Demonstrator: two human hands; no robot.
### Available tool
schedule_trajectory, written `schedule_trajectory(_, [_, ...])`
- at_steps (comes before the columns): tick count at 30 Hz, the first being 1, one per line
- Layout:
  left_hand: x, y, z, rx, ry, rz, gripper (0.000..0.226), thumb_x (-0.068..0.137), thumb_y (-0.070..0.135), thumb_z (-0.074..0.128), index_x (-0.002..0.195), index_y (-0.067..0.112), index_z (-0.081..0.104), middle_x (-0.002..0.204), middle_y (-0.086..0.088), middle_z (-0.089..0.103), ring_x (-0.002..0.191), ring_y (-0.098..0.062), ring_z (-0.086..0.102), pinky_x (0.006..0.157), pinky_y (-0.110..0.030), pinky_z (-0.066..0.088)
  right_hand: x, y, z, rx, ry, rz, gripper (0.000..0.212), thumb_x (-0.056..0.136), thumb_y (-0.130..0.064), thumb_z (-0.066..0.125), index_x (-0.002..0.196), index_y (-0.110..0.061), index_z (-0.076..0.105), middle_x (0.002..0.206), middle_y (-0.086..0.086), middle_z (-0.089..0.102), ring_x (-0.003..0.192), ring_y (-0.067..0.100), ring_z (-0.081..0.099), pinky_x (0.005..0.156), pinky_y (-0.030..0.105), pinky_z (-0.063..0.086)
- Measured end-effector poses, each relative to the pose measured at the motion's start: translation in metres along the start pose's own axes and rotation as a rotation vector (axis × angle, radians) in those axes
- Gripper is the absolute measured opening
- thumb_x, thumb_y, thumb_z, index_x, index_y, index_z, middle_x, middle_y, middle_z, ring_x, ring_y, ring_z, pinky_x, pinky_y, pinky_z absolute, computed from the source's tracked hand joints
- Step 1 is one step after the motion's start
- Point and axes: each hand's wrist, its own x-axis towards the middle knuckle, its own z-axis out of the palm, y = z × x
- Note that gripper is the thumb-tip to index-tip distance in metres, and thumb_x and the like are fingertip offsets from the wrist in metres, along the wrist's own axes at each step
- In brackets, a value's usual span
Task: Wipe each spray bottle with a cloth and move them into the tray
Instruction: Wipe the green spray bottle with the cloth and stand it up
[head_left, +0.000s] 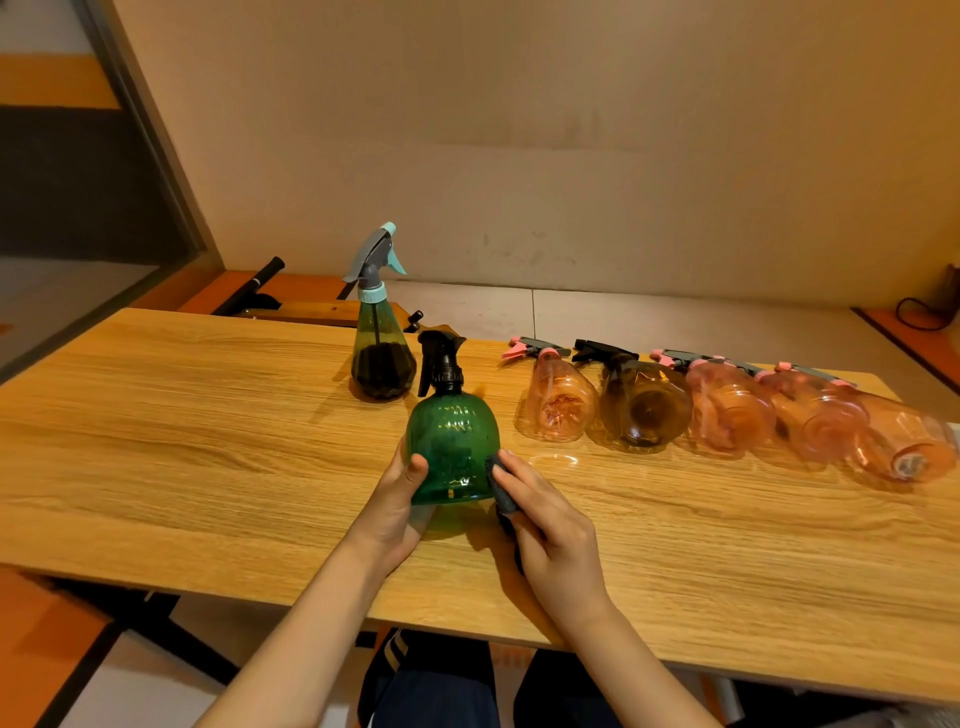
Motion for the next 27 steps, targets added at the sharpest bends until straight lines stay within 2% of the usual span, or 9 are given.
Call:
schedule_trajectory(3, [-0.001, -0.001, 0.002, 0.039, 0.003, 0.014, 0.126, 0.023, 0.054, 0.095, 0.133, 0.016, 0.045, 0.12, -0.012, 0.063, 0.105, -0.023, 0.065, 0.073, -0.03, 0.057, 0.001, 0.0, 0.0, -0.005, 0.02, 0.006, 0.066, 0.074, 0.018, 0.055, 0.128, -0.02, 0.05, 0.134, -0.002, 0.049, 0.128, 0.011, 0.044, 0.104, 0.031, 0.039])
schedule_trajectory(7, [-0.001, -0.001, 0.003, 0.053, -0.005, 0.019, 0.115, 0.03, 0.049, 0.096, 0.13, 0.017, 0.049, 0.118, -0.013, 0.065, 0.104, -0.025, 0.066, 0.074, -0.032, 0.058, 0.001, 0.0, 0.0, -0.019, 0.019, -0.013, 0.067, 0.073, 0.018, 0.055, 0.128, -0.018, 0.05, 0.134, -0.001, 0.049, 0.129, 0.011, 0.043, 0.105, 0.03, 0.038])
schedule_trajectory(11, [0.0, -0.003, 0.006, 0.13, -0.003, 0.042, 0.119, 0.041, 0.054, 0.092, 0.143, 0.022, 0.037, 0.13, -0.012, 0.058, 0.118, -0.027, 0.059, 0.081, -0.032, 0.055, 0.001, -0.002, 0.0, -0.025, 0.008, -0.045, 0.054, 0.08, 0.011, 0.052, 0.127, -0.015, 0.051, 0.134, 0.001, 0.05, 0.13, 0.014, 0.042, 0.107, 0.028, 0.035])
schedule_trajectory(14, [0.0, -0.006, 0.008, 0.223, -0.017, 0.08, 0.114, 0.041, 0.056, 0.091, 0.138, 0.03, 0.037, 0.13, -0.006, 0.058, 0.119, -0.022, 0.058, 0.084, -0.029, 0.053, 0.001, -0.002, 0.0, -0.034, 0.005, -0.061, 0.057, 0.076, 0.016, 0.056, 0.125, -0.012, 0.053, 0.133, 0.003, 0.051, 0.13, 0.015, 0.043, 0.107, 0.03, 0.035])
schedule_trajectory(16, [0.001, -0.008, 0.007, 0.243, -0.022, 0.109, 0.1, 0.046, 0.044, 0.09, 0.133, 0.032, 0.041, 0.126, -0.005, 0.059, 0.116, -0.021, 0.059, 0.082, -0.028, 0.053, 0.0, -0.001, 0.001, -0.04, 0.002, -0.066, 0.059, 0.074, 0.019, 0.057, 0.125, -0.011, 0.053, 0.133, 0.003, 0.051, 0.129, 0.015, 0.043, 0.107, 0.03, 0.035])
schedule_trajectory(19, [0.002, -0.01, 0.005, 0.256, -0.028, 0.141, 0.087, 0.055, 0.031, 0.078, 0.134, 0.03, 0.041, 0.128, -0.007, 0.058, 0.116, -0.021, 0.06, 0.084, -0.03, 0.053, 0.001, 0.0, 0.001, -0.046, -0.003, -0.056, 0.06, 0.074, 0.018, 0.056, 0.125, -0.012, 0.053, 0.133, 0.001, 0.051, 0.13, 0.014, 0.043, 0.107, 0.028, 0.035])
schedule_trajectory(23, [0.001, -0.011, 0.004, 0.348, -0.064, 0.16, 0.09, 0.058, 0.03, 0.077, 0.138, 0.03, 0.037, 0.133, -0.009, 0.054, 0.12, -0.023, 0.057, 0.089, -0.037, 0.053, 0.006, -0.003, 0.0, -0.039, 0.039, -0.001, 0.046, 0.084, -0.001, 0.048, 0.128, -0.017, 0.051, 0.134, -0.001, 0.049, 0.13, 0.011, 0.042, 0.108, 0.025, 0.033])
schedule_trajectory(27, [-0.002, -0.011, 0.01, 0.437, -0.087, 0.196, 0.082, 0.057, 0.031, 0.077, 0.131, 0.032, 0.042, 0.131, 0.001, 0.053, 0.116, -0.01, 0.058, 0.083, -0.026, 0.052, 0.024, -0.007, -0.001, -0.046, 0.084, 0.078, 0.041, 0.086, -0.007, 0.045, 0.126, -0.011, 0.055, 0.134, 0.0, 0.05, 0.13, 0.012, 0.041, 0.108, 0.022, 0.03])
